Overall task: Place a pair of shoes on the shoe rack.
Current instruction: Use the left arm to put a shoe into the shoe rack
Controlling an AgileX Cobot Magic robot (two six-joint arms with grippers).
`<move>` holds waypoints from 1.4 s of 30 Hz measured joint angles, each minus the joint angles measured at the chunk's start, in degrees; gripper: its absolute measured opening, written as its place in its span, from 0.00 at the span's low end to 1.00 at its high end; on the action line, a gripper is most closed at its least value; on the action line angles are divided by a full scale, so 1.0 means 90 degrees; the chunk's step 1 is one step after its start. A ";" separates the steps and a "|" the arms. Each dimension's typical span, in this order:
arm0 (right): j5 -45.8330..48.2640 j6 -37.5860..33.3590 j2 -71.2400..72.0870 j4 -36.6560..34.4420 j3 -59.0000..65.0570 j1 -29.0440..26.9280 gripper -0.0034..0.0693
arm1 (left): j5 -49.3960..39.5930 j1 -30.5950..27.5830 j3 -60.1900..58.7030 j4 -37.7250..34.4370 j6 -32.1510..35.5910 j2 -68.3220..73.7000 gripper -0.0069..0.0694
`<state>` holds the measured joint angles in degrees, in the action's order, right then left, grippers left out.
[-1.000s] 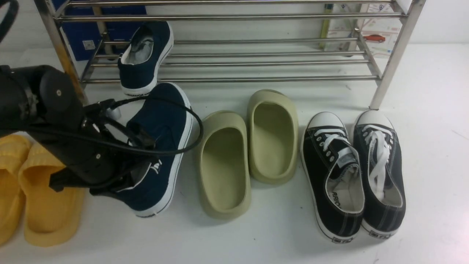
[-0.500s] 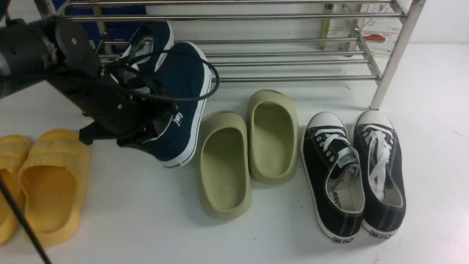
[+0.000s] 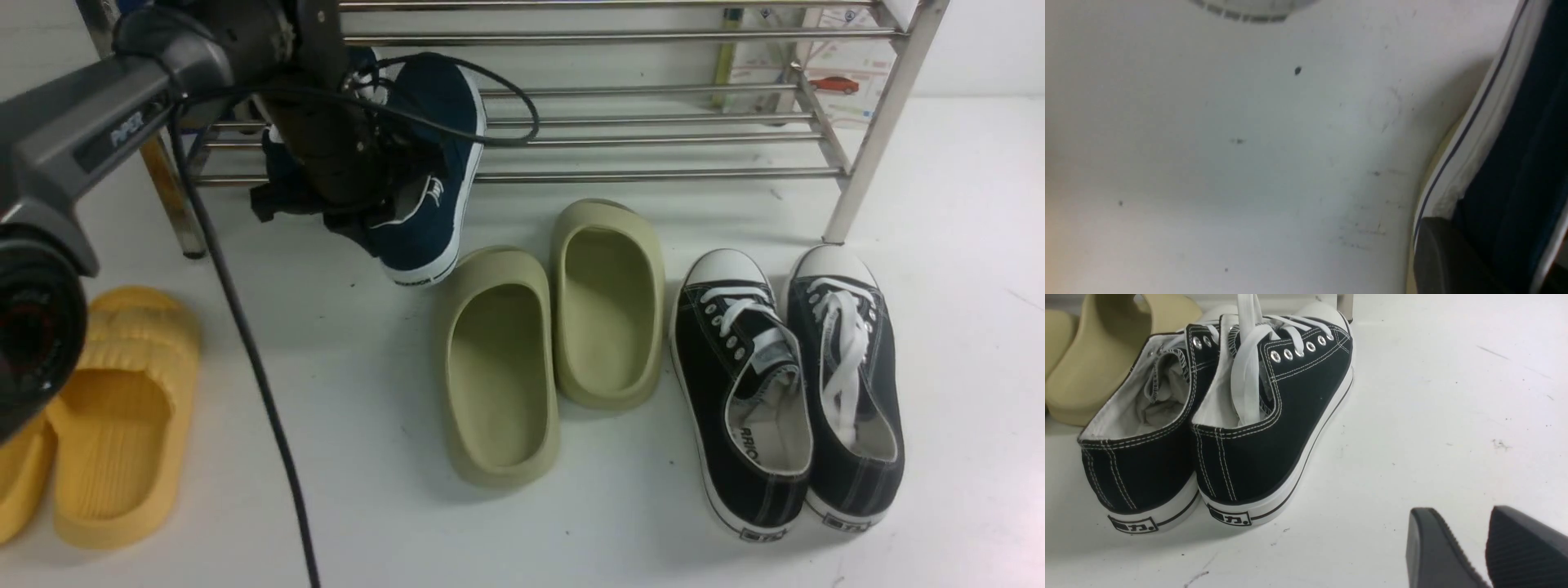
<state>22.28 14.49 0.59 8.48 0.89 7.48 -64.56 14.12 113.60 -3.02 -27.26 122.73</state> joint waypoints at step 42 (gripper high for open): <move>0.0000 0.0000 0.0000 0.0000 0.0000 0.0000 0.38 | 0.0284 -0.0013 0.1530 0.0487 -0.0484 0.0868 0.57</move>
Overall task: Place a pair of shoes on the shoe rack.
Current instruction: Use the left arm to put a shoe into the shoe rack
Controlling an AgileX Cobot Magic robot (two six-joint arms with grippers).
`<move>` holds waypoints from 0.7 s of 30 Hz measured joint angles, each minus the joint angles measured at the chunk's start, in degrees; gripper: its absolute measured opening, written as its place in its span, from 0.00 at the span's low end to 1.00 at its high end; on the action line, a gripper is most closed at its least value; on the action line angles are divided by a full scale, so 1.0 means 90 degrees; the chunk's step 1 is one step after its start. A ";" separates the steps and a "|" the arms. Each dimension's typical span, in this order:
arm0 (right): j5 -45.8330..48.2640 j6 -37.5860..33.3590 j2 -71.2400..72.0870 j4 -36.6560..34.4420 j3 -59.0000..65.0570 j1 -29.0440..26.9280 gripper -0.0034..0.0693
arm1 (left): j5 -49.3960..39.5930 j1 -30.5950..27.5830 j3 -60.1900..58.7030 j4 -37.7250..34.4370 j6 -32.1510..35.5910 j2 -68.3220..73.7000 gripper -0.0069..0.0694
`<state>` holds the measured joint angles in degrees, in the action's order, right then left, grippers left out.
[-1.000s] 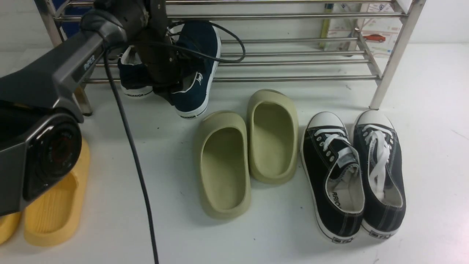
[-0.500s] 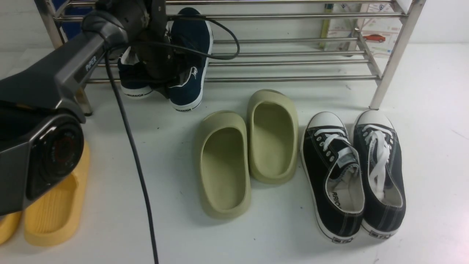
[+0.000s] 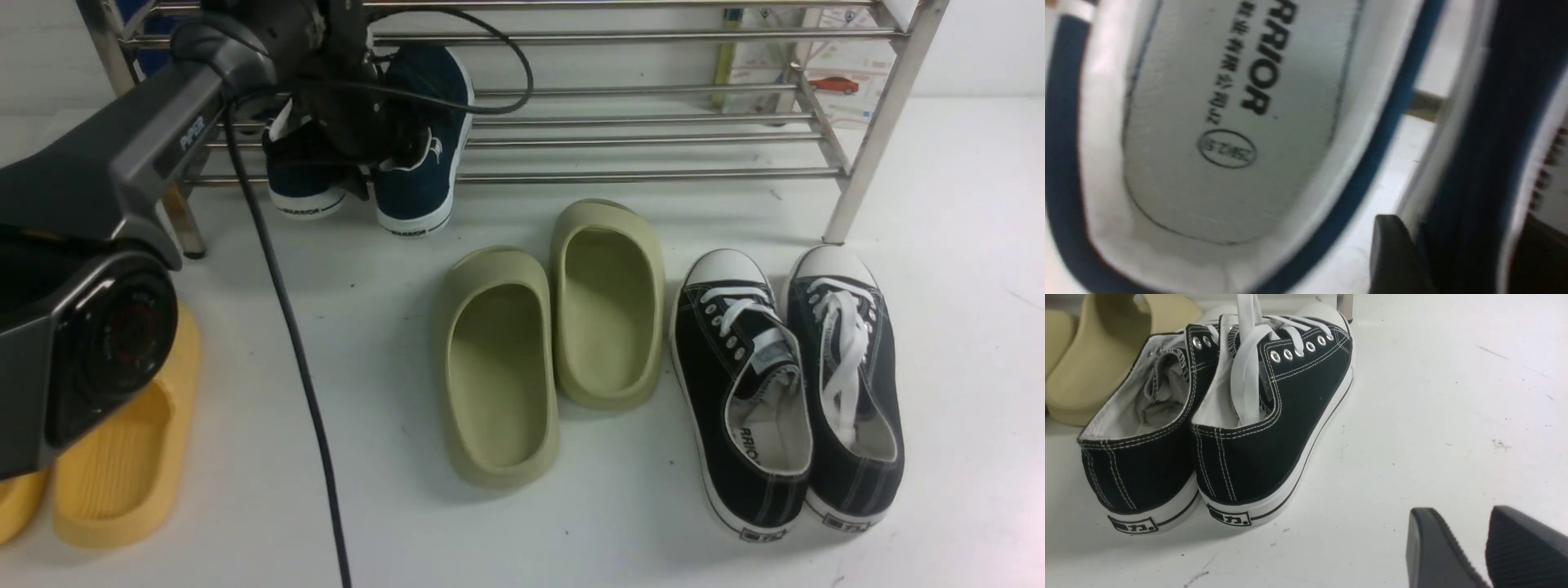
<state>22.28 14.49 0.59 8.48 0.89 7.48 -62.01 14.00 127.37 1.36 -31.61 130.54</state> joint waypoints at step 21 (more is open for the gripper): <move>0.0000 0.0000 0.0000 0.0000 0.0000 0.0000 0.38 | -0.1048 0.0000 -0.0298 -0.1489 0.1413 -0.0982 0.27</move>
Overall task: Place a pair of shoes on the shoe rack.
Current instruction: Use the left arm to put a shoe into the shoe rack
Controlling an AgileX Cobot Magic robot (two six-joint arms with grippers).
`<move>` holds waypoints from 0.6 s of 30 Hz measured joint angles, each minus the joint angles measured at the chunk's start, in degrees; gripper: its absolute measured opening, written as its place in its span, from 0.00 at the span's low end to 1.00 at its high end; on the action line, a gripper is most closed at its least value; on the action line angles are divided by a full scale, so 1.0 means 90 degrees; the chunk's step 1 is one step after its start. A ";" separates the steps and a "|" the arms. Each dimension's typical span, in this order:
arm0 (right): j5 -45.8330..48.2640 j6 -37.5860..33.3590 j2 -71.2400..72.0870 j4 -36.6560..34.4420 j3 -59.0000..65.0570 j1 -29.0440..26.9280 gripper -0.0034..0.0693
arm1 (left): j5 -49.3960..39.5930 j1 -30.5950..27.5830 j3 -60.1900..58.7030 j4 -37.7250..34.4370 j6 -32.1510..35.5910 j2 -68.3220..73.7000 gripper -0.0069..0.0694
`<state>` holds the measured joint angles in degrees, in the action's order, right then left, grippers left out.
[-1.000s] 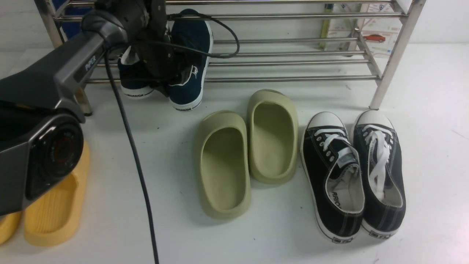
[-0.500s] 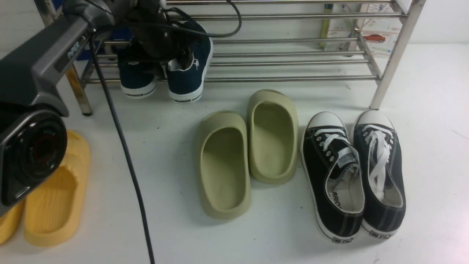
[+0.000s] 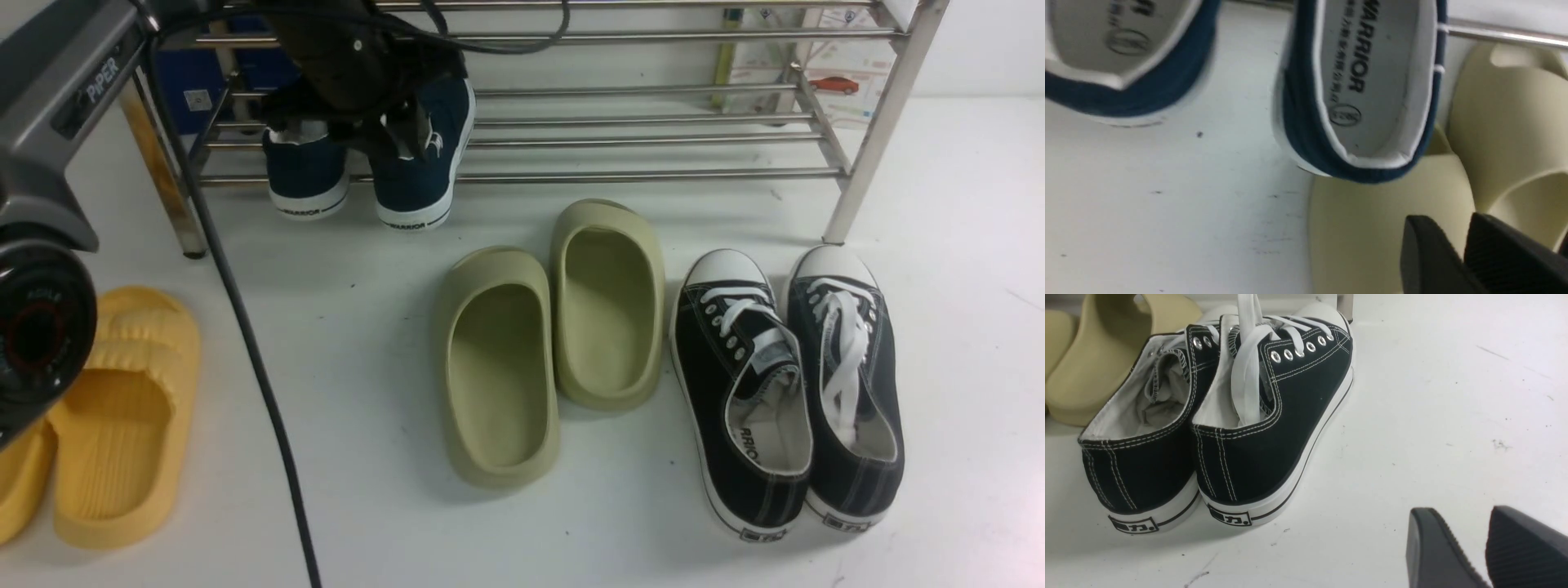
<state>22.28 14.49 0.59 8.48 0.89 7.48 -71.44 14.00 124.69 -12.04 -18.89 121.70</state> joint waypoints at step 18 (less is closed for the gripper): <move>0.0000 0.0000 0.0000 0.0000 0.0000 0.0000 0.38 | 0.0504 0.0012 -0.0369 0.0564 -0.0391 0.0634 0.07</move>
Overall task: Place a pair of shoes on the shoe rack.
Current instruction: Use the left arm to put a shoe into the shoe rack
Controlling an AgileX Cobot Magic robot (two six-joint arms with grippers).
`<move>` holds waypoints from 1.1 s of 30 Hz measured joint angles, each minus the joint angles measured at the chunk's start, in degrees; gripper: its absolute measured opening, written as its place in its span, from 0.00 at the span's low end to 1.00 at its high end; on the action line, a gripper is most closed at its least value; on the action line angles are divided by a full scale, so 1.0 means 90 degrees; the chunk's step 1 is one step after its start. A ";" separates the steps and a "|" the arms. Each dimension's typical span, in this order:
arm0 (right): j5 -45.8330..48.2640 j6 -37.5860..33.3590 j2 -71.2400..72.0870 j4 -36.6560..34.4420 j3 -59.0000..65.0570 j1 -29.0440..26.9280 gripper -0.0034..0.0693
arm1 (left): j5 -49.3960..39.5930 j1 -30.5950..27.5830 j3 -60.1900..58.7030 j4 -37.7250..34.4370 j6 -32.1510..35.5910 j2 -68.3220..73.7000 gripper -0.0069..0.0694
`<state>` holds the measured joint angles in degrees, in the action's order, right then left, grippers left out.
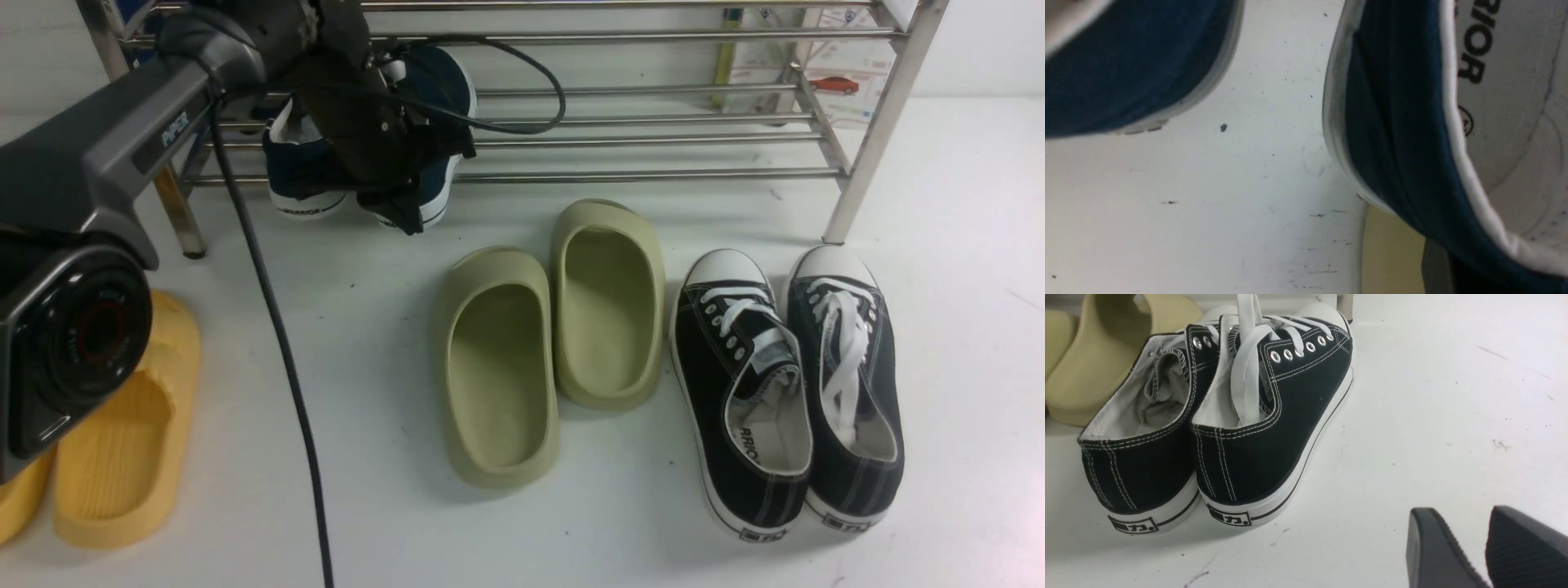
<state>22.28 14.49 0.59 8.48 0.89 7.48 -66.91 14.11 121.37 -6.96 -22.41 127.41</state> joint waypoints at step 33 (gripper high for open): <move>0.0000 0.0000 0.0000 0.0000 0.0000 0.0000 0.38 | -0.0460 -0.0006 0.0002 -0.0059 0.0144 -0.1147 0.52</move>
<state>22.28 14.49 0.59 8.48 0.89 7.48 -71.04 14.06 121.39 -7.49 -21.12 117.09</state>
